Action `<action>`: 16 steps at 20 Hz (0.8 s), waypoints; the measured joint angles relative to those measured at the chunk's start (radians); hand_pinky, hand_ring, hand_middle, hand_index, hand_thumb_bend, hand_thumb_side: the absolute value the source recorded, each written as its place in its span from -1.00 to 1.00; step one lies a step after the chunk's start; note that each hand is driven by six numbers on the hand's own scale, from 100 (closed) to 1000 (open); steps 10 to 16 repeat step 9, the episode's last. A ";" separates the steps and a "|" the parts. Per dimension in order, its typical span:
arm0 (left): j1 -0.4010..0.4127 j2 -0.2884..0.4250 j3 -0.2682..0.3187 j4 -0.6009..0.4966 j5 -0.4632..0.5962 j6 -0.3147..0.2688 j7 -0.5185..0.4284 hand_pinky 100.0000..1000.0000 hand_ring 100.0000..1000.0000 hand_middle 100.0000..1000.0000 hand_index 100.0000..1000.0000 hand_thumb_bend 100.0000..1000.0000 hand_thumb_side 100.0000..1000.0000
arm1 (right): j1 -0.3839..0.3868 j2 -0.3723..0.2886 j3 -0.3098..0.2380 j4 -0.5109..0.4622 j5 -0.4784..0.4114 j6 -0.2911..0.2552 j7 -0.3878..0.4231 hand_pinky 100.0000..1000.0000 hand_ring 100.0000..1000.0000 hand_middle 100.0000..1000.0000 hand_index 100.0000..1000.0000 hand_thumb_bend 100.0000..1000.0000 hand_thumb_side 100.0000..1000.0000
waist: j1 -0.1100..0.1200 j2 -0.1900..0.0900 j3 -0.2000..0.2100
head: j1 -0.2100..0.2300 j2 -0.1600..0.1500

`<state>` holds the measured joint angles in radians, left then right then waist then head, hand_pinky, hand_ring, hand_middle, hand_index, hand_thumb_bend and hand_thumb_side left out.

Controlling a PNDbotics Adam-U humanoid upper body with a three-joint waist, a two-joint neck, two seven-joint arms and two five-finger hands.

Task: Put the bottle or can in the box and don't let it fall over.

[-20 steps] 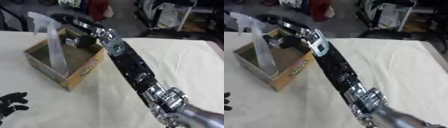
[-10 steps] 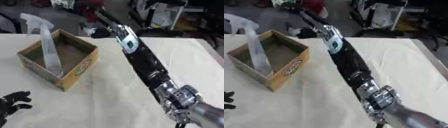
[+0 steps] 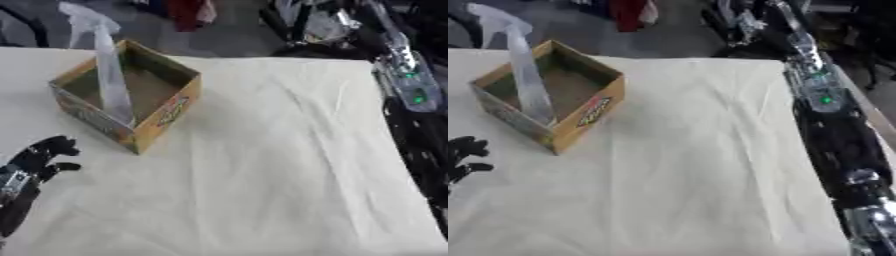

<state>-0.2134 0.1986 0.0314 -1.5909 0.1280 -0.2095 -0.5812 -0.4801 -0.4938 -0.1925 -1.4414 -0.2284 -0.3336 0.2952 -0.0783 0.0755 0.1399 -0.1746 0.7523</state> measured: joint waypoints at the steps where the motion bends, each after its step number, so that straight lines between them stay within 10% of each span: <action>1: 0.009 0.004 0.004 -0.008 0.001 -0.003 0.005 0.46 0.90 0.32 0.76 -1.00 0.58 | 0.041 0.009 -0.019 -0.036 -0.023 0.019 -0.009 0.58 0.74 0.68 0.53 -1.00 -0.05 | 0.003 0.000 -0.010 | 0.020 0.003; 9: 0.051 0.013 0.030 -0.058 0.003 -0.021 0.031 0.45 0.91 0.34 0.76 -1.00 0.56 | 0.283 0.152 -0.119 -0.247 -0.058 0.097 -0.027 0.52 0.68 0.63 0.63 -1.00 -0.06 | 0.026 0.001 -0.063 | 0.142 0.012; 16: 0.051 0.013 0.030 -0.058 0.003 -0.021 0.031 0.45 0.91 0.34 0.76 -1.00 0.56 | 0.283 0.152 -0.119 -0.247 -0.058 0.097 -0.027 0.52 0.68 0.63 0.63 -1.00 -0.06 | 0.026 0.001 -0.063 | 0.142 0.012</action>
